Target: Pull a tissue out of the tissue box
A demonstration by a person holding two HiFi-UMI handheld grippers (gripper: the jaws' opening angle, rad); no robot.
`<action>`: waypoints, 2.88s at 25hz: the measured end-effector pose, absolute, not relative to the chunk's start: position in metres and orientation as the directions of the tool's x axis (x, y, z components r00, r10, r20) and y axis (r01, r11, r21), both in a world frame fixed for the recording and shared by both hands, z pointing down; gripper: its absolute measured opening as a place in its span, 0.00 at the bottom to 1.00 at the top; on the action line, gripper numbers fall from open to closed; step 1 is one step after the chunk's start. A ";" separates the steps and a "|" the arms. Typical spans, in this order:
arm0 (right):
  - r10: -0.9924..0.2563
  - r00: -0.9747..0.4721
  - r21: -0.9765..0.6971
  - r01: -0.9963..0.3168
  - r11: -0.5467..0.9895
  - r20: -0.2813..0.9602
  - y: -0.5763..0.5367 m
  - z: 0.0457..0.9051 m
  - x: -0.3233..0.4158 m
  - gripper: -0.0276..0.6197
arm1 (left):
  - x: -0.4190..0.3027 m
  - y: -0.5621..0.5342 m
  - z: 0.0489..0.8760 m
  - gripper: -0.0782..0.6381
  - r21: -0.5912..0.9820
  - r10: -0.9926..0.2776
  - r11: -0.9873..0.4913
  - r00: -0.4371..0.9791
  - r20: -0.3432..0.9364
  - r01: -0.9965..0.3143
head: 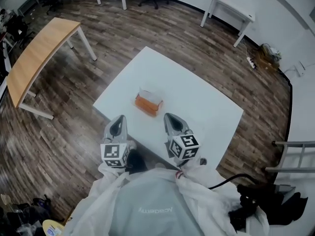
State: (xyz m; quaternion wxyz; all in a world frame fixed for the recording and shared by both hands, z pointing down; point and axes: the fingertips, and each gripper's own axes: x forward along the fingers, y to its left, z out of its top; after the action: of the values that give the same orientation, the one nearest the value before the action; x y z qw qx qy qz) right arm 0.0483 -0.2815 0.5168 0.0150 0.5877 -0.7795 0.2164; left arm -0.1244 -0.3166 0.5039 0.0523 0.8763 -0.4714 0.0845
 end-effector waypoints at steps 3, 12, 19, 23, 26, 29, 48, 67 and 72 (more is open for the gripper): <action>-0.916 -0.271 -0.315 -0.933 0.175 0.294 -0.297 0.519 0.038 0.05 | -0.133 -0.340 0.513 0.11 0.032 -0.788 -0.584 0.576 0.216 -0.811; -0.930 -0.152 -0.292 -0.955 0.051 0.335 -0.337 0.519 0.022 0.05 | -0.139 -0.411 0.515 0.11 0.047 -0.697 -0.690 0.679 0.231 -0.723; -0.936 -0.030 -0.283 -0.956 -0.075 0.351 -0.356 0.520 0.028 0.05 | -0.129 -0.442 0.525 0.11 0.067 -0.590 -0.780 0.767 0.250 -0.622; -0.934 0.039 -0.281 -0.948 -0.147 0.355 -0.361 0.523 0.030 0.05 | -0.120 -0.460 0.534 0.11 0.072 -0.525 -0.826 0.809 0.265 -0.560; -0.927 0.113 -0.282 -0.933 -0.223 0.359 -0.359 0.526 0.038 0.05 | -0.103 -0.469 0.534 0.11 0.071 -0.455 -0.870 0.851 0.263 -0.488; -0.914 0.206 -0.288 -0.904 -0.314 0.350 -0.347 0.525 0.049 0.05 | -0.084 -0.469 0.535 0.11 0.073 -0.373 -0.912 0.889 0.266 -0.404; -0.845 0.421 -0.295 -0.804 -0.516 0.330 -0.302 0.524 0.054 0.05 | -0.039 -0.451 0.531 0.11 0.046 -0.142 -0.986 0.957 0.254 -0.159; -0.891 0.302 -0.315 -0.856 -0.409 0.338 -0.298 0.528 0.064 0.05 | -0.035 -0.427 0.525 0.11 0.015 -0.217 -0.973 0.933 0.288 -0.232; -0.896 0.278 -0.333 -0.856 -0.394 0.345 -0.298 0.535 0.058 0.05 | -0.040 -0.412 0.524 0.11 0.000 -0.153 -0.987 0.943 0.296 -0.160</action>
State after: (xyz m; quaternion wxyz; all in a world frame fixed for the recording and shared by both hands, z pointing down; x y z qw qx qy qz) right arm 0.0577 -0.2979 0.5353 -0.0408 0.7984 -0.5488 0.2444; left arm -0.0395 -0.4121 0.5241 0.0119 0.9855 -0.0795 0.1493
